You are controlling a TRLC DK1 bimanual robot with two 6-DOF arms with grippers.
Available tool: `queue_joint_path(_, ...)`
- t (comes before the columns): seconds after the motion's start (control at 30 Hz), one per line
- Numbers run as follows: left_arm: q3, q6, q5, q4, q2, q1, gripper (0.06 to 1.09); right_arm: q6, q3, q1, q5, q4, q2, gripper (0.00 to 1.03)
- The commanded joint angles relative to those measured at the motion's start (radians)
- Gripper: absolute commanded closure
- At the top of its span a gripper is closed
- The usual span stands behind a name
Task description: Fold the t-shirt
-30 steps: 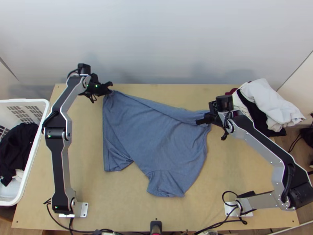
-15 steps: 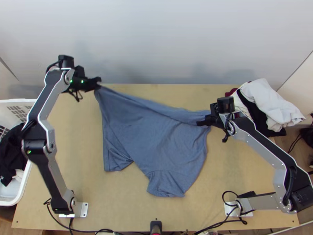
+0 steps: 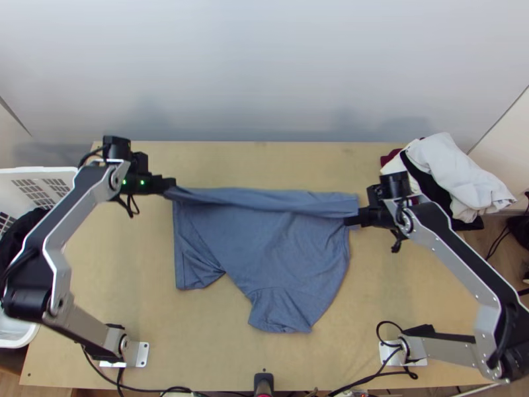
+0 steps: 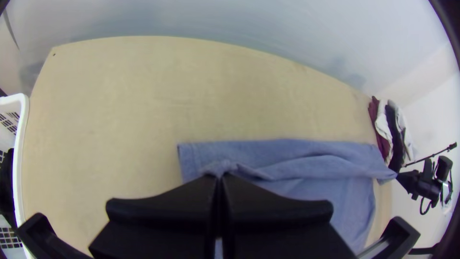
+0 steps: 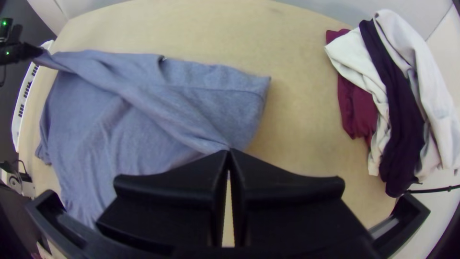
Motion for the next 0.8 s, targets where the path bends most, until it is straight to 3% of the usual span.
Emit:
queue_joint_path(0.0,-0.171,-0.041,-0.025,0.044,-0.187,-0.019,1.04,-0.003,0.006,-0.02,-0.031,-0.087,-0.09,1.0)
queue_joint_path(0.27,-0.346,-0.012,-0.043,0.133,-0.259,-0.005,1.04,0.031,-0.095,0.093,-0.044,-0.093,-0.085,1.0)
queue_joint_path(0.33,-0.377,-0.009,-0.042,0.153,-0.231,0.004,0.94,0.029,-0.107,0.107,-0.043,-0.076,-0.055,1.0)
queue_joint_path(0.37,-0.386,-0.007,-0.031,0.148,-0.216,0.007,0.8,0.031,-0.112,0.102,-0.043,-0.032,-0.029,1.0)
queue_joint_path(0.4,-0.394,-0.006,-0.016,0.141,-0.196,0.01,0.59,0.029,-0.109,0.09,-0.043,-0.006,0.002,0.95)
queue_joint_path(0.43,-0.394,0.002,0.006,0.113,-0.18,0.013,0.34,0.026,-0.104,0.079,-0.043,-0.006,0.033,0.78)
queue_joint_path(0.47,-0.392,0.014,0.032,0.086,-0.168,0.018,0.22,0.023,-0.1,0.069,-0.043,-0.007,0.047,0.55)
queue_joint_path(0.53,-0.392,0.037,0.122,0.009,-0.159,0.025,0.21,0.006,-0.103,0.061,-0.044,-0.009,0.03,0.1)
queue_joint_path(0.57,-0.387,0.071,0.159,-0.059,-0.162,0.025,0.21,-0.005,-0.1,0.061,-0.058,-0.012,0.011,0.03)
queue_joint_path(0.63,-0.39,0.142,0.182,-0.18,-0.18,0.015,0.2,-0.026,-0.073,0.064,-0.086,-0.067,-0.029,0.03)
queue_joint_path(0.77,-0.452,0.178,0.181,-0.221,-0.308,0.041,0.16,-0.043,-0.012,0.064,-0.155,-0.196,-0.137,0.03)
